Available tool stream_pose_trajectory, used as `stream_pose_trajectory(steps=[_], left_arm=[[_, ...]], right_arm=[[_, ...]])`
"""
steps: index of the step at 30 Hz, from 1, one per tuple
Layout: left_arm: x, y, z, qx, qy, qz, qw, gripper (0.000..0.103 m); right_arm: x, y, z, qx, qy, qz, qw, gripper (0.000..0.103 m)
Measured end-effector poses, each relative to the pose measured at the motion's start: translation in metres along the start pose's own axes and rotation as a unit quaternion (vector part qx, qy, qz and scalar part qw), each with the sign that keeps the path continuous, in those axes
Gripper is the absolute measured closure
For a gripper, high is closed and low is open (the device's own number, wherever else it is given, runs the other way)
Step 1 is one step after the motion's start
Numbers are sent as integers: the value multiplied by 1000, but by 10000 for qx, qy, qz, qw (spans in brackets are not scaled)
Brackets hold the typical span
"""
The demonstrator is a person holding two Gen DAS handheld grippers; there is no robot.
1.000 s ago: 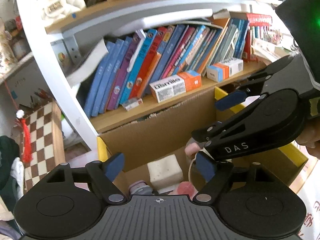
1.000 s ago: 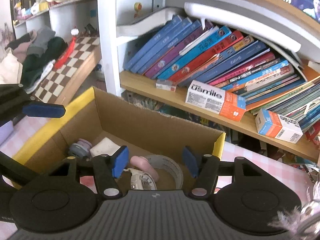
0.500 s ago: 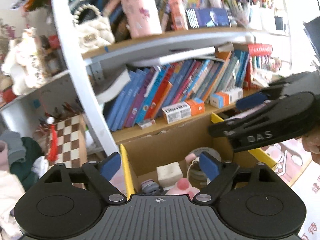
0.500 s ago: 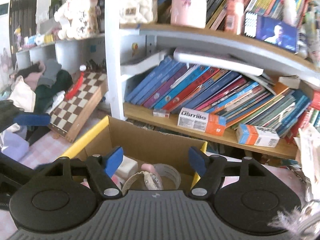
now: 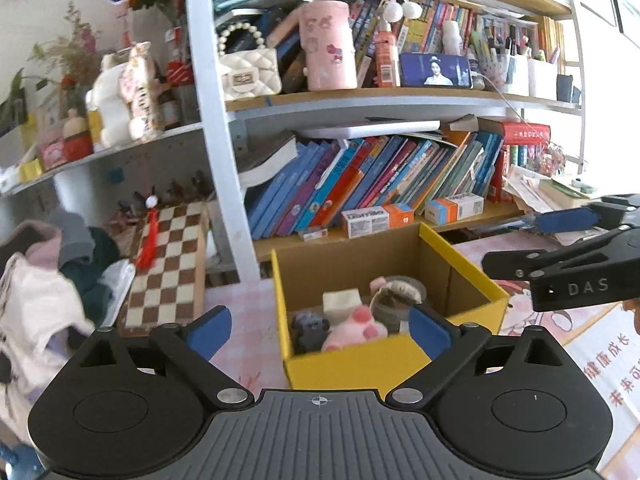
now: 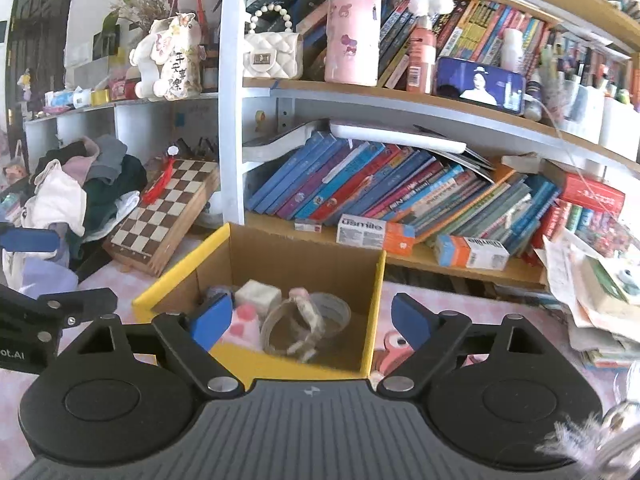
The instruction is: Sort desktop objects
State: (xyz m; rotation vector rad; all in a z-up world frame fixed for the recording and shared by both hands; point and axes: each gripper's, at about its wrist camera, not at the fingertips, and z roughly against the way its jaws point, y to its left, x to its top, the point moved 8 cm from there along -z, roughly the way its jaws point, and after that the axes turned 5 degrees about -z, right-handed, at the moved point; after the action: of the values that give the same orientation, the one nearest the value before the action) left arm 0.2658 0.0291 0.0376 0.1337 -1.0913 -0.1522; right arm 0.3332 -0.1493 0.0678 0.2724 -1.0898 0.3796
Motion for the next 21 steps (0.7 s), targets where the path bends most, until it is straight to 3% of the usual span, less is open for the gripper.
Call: stream_pose_trajectory(steps=[11,21], left_arm=[[-57,-8,40,3,338,82,9994,4],[-90,-14,70,118,466,50,9988,3]], right_arm=[[-59,24,47,-354,127,-23,9993,8],[-110,41,79,-585,417,-196,9972,4]])
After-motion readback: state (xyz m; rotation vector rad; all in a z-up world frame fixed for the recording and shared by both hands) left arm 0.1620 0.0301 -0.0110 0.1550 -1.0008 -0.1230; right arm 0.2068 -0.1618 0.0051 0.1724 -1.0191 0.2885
